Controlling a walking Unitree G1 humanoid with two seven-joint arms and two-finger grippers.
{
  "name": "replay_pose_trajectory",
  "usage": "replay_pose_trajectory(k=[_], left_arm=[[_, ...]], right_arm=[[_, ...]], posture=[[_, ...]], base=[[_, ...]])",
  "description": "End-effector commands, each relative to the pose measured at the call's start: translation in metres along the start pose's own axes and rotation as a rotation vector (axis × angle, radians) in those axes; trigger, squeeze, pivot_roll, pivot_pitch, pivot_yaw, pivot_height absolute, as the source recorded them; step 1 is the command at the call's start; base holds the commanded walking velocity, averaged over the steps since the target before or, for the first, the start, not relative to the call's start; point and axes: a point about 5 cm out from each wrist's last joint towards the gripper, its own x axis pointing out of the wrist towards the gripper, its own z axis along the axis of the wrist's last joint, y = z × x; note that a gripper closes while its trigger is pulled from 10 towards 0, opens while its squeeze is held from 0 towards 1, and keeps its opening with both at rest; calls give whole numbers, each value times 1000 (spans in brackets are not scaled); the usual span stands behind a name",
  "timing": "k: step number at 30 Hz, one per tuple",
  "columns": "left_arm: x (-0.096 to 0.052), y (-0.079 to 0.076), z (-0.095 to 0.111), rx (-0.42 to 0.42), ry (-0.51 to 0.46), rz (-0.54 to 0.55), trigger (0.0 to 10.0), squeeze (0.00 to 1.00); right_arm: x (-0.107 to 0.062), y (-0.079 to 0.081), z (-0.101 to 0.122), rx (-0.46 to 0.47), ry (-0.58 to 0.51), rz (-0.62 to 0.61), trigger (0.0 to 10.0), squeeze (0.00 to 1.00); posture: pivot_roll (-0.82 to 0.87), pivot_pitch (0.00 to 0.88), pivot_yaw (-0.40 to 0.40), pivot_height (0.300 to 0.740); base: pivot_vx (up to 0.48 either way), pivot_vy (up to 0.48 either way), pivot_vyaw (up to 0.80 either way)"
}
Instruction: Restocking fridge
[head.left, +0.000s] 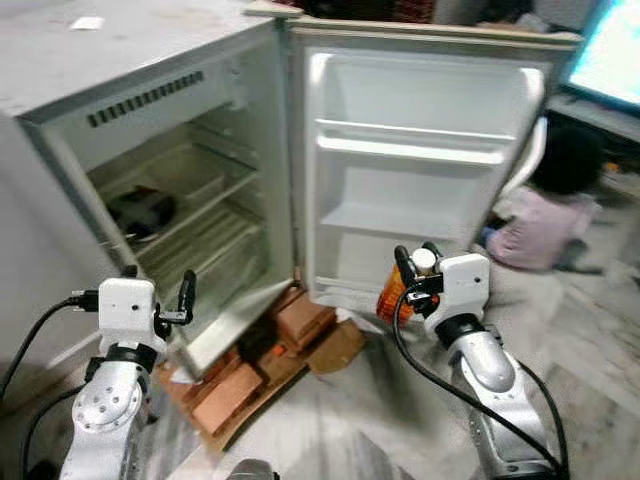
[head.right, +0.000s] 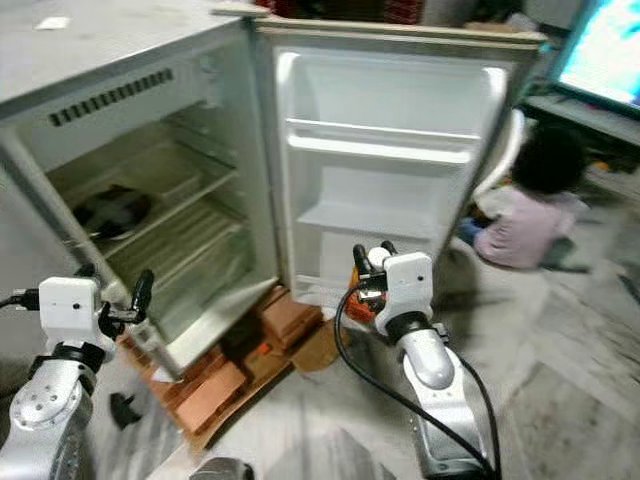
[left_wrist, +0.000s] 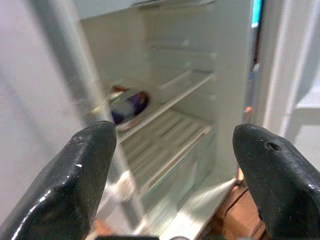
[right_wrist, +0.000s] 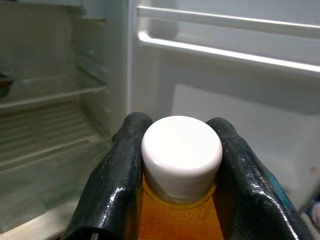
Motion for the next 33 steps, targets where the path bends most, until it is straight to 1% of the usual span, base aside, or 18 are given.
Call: replay_pose_trajectory(k=[1,7,13,16,17,19,24,33], left_arm=[[-1,1,3,5,-7,1,10000,0],[-4,3,2,10,3,-7,10000,0],[2,-1,7,4,-22,-36,10000,0],[5,-4,10,1,-35,-48,10000,0],[8,-8,12,0,-44,-65,10000,0],[10,-10,15,0,-51,-75,10000,0],[12,-13,17,-4,-61,-80,10000,0],[11,-14,16,-10,-60,-79,10000,0]], right_arm=[[0,0,12,1,-47,-5,10000,0],[-8,-5,8,1,-30,-53,10000,0],[-4,-7,10,25,-41,-75,10000,0],[-3,-6,9,40,-28,-80,10000,0],[-2,-7,9,41,-23,-80,10000,0],[-1,-7,10,39,-23,-78,10000,0],[0,-7,10,37,-19,-78,10000,0],[2,-8,10,35,-8,-78,10000,0]], posture=[[86,0,-21,740],[79,0,-14,740],[78,0,-13,740],[82,0,-16,740],[81,0,-16,740],[78,15,-19,740],[75,14,-23,740],[73,21,-29,740]], base=[[0,0,0],[0,0,0],[0,0,0],[259,0,0],[292,0,0],[292,0,0],[422,0,0],[425,0,-586]])
